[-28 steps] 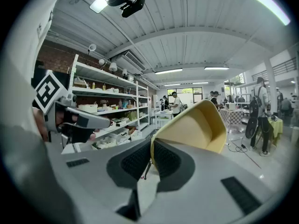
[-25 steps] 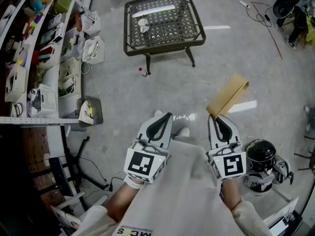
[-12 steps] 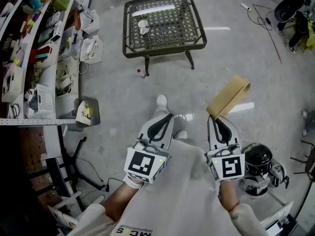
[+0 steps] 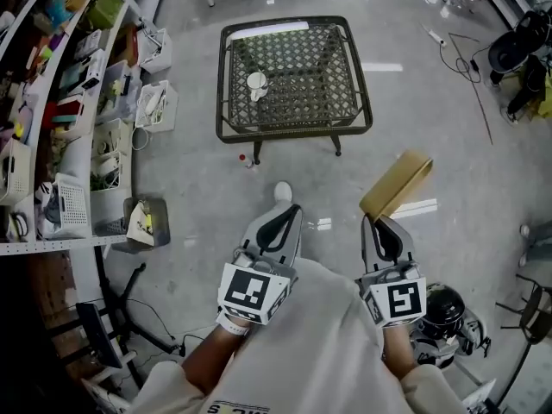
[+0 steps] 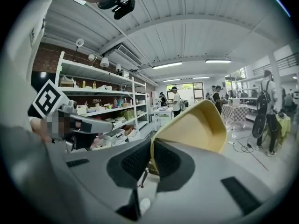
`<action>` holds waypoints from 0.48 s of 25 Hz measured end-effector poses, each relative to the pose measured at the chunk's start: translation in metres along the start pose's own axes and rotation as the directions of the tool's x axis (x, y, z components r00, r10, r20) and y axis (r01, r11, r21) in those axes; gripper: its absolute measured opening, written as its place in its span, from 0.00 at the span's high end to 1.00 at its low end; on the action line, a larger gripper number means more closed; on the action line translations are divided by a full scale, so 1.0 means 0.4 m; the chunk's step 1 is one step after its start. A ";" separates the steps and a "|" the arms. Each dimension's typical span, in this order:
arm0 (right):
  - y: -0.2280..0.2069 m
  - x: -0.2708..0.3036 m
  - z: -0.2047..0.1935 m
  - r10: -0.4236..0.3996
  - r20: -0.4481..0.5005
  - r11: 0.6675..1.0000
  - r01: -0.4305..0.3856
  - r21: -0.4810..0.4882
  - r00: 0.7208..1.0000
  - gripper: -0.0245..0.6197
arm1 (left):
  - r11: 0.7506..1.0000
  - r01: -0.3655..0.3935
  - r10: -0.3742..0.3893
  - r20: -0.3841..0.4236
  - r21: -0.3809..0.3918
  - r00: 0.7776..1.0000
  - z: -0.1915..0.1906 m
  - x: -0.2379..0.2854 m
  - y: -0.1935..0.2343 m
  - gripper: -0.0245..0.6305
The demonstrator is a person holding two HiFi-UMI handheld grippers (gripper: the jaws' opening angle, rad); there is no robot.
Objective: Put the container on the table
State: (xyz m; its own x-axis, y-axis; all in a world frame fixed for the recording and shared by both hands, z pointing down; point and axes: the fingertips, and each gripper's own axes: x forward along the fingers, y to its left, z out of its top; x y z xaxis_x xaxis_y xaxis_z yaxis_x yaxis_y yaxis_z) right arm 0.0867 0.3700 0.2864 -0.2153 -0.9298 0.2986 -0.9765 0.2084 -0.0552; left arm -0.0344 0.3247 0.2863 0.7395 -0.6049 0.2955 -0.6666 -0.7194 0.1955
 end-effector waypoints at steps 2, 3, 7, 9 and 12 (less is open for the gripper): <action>-0.009 0.082 0.039 0.003 -0.002 1.000 -0.003 0.007 1.000 0.91 | 1.000 -0.006 0.006 0.004 -0.006 1.000 0.044 0.047 0.073 0.93; -0.012 0.122 0.054 0.006 -0.005 1.000 -0.005 0.011 1.000 0.91 | 1.000 -0.009 0.009 0.003 -0.008 1.000 0.062 0.071 0.108 0.93; -0.038 0.287 0.102 0.012 -0.027 1.000 -0.011 0.029 1.000 0.91 | 1.000 -0.004 0.004 -0.005 -0.016 1.000 0.125 0.177 0.235 0.93; -0.051 0.370 0.122 0.012 -0.040 0.999 -0.011 0.032 0.999 0.91 | 1.000 0.003 -0.003 -0.008 -0.021 1.000 0.154 0.229 0.297 0.93; -0.076 0.484 0.144 0.007 -0.053 0.999 -0.006 0.035 0.999 0.91 | 1.000 0.011 -0.011 -0.018 -0.028 1.000 0.179 0.304 0.384 0.93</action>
State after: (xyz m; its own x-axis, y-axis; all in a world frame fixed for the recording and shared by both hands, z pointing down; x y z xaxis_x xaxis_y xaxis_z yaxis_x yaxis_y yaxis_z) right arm 0.0742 0.1660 0.2910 -0.2216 -0.9109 0.3482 -0.9751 0.2026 -0.0905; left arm -0.0402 0.1164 0.2852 0.7450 -0.5904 0.3104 -0.6610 -0.7158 0.2251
